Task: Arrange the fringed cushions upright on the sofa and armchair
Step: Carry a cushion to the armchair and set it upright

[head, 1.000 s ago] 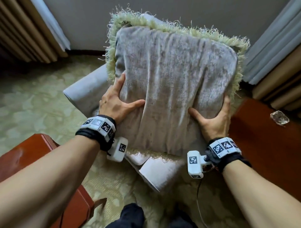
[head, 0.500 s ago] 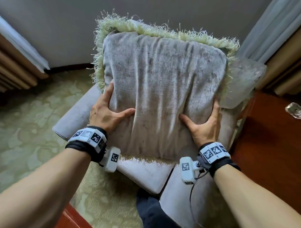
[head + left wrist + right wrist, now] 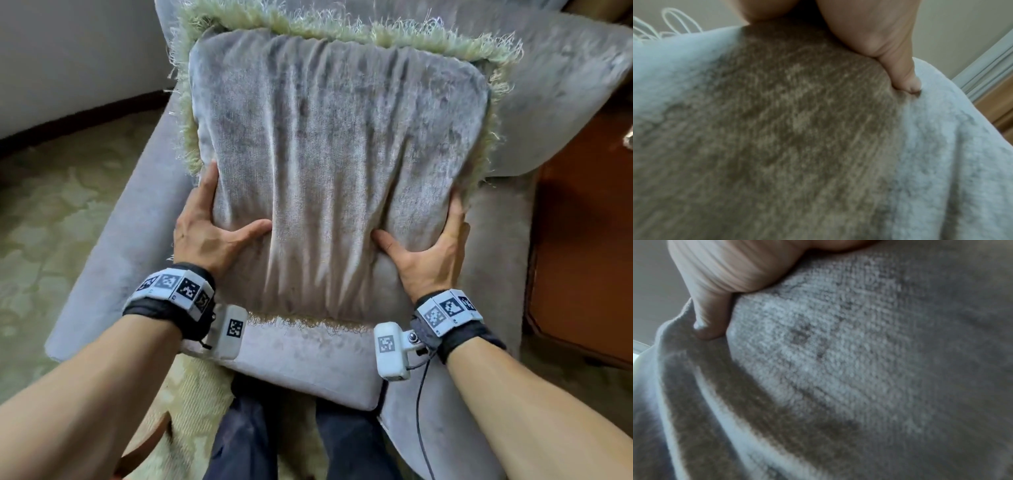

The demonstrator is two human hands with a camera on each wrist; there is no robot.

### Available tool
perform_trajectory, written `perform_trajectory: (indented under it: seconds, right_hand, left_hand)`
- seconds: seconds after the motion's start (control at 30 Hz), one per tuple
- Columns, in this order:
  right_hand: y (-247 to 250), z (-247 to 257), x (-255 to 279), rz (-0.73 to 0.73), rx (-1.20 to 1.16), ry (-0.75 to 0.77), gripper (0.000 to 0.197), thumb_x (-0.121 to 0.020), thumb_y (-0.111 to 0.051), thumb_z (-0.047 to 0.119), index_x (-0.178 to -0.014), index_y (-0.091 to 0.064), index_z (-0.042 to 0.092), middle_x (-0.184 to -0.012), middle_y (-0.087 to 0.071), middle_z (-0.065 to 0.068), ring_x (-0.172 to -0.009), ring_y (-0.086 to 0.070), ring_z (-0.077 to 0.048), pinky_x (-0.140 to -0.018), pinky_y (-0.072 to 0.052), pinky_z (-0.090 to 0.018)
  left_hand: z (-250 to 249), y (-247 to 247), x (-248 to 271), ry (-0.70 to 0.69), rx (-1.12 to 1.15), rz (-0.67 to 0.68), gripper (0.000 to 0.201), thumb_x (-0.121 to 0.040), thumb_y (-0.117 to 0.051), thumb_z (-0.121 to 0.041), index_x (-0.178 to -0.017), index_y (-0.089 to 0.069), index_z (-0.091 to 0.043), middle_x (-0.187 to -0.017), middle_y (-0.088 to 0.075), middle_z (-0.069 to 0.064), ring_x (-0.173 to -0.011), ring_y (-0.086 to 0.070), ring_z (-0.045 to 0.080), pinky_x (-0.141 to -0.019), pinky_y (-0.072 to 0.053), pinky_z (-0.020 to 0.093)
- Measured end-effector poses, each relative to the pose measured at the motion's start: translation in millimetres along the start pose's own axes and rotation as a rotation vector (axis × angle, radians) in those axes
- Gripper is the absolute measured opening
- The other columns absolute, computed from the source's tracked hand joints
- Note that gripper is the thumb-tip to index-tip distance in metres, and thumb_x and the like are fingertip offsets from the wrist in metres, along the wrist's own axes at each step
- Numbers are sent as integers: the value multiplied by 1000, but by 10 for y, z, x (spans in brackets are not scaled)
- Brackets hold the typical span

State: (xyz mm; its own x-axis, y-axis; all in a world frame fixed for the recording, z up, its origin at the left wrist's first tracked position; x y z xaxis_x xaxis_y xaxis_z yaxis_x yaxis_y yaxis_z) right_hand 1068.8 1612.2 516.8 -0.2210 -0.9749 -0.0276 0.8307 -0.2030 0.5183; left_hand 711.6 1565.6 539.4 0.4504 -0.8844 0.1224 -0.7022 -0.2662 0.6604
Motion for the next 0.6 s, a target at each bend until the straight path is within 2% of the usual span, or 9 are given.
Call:
perform_trajectory:
  seconds: [0.1,0.17,0.23,0.3,0.37,0.43,0.5,0.57,0.6]
  right_hand:
    - [-227,-127,47,-68,33,-12,129,-54,-94,59,-159,-27,24,-141,-45,-9,-131,-43,-17,-104,-22,-6]
    - [-385,-219,46,-111,38,-12,128,-56,-96,53,-159,-27,22,-134,-41,-1,-120,-40,-3,-102,-22,-6]
    - [-563,-292,10,-163,17,22,128,-56,-92,57,-158,-28,15,-131,-37,1,-111,-31,13,-99,-18,4]
    - [-757,-374,-36,-187,-10,37,128,-57,-83,64,-158,-28,9,-133,-34,3,-113,-26,23,-99,-13,7]
    - [-959,-495,-82,-211,-44,51,127,-59,-83,62,-157,-28,4,-137,-33,8,-120,-23,32,-105,-13,3]
    - [-1132,-613,-142,-227,-74,65,125,-62,-87,53,-156,-26,0,-143,-28,16,-130,-20,31,-112,-14,-2]
    - [-1305,-764,-207,-212,-99,68,125,-63,-86,52,-156,-23,-2,-146,-23,18,-135,-19,23,-114,-12,-3]
    - [-1412,-913,-239,-222,-92,69,126,-62,-85,55,-157,-22,-1,-148,-24,13,-134,-19,17,-114,-11,-2]
    - [-1441,-977,-240,-235,-77,69,128,-61,-86,57,-158,-23,2,-148,-26,9,-134,-21,13,-113,-12,-2]
  left_hand:
    - [257,-136,-321,-57,45,37,119,-54,-87,-64,-157,-29,-50,-158,-42,-16,-140,-36,-1,-114,-23,15]
    - [396,-244,-552,-113,57,59,116,-59,-92,-55,-157,-30,-49,-155,-39,-23,-136,-33,-6,-113,-22,13]
    - [520,-347,-788,-163,69,69,115,-60,-93,-53,-156,-30,-49,-149,-37,-28,-136,-33,-7,-114,-23,14]
    - [638,-428,-1001,-216,84,78,116,-58,-92,-60,-156,-31,-48,-151,-38,-27,-138,-36,-5,-117,-26,18]
    - [766,-507,-1192,-251,94,76,117,-58,-91,-62,-157,-31,-46,-151,-38,-28,-138,-36,-6,-117,-25,16]
    - [874,-599,-1356,-277,108,64,118,-58,-90,-61,-158,-31,-44,-146,-37,-32,-135,-35,-11,-111,-22,4]
    - [992,-724,-1480,-313,129,58,120,-57,-91,-63,-158,-30,-45,-139,-37,-40,-131,-33,-22,-107,-20,-3]
    - [1091,-857,-1574,-348,154,63,119,-56,-87,-67,-158,-29,-45,-132,-38,-44,-126,-29,-32,-109,-20,-1]
    - [1137,-915,-1608,-367,162,62,118,-56,-85,-67,-158,-29,-44,-131,-39,-43,-126,-30,-31,-111,-21,1]
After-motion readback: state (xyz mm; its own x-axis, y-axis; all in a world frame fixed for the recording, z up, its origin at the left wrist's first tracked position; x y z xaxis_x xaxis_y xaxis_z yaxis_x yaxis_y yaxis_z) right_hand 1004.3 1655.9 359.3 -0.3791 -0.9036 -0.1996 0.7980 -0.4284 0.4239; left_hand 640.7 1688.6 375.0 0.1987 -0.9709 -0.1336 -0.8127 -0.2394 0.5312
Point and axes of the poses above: each hand's wrist, its own x-axis away from the middle knuckle, its own y-axis out of the back of the hand, z = x × y, the point moved 7 cm from there along -x, towards the middle knuckle
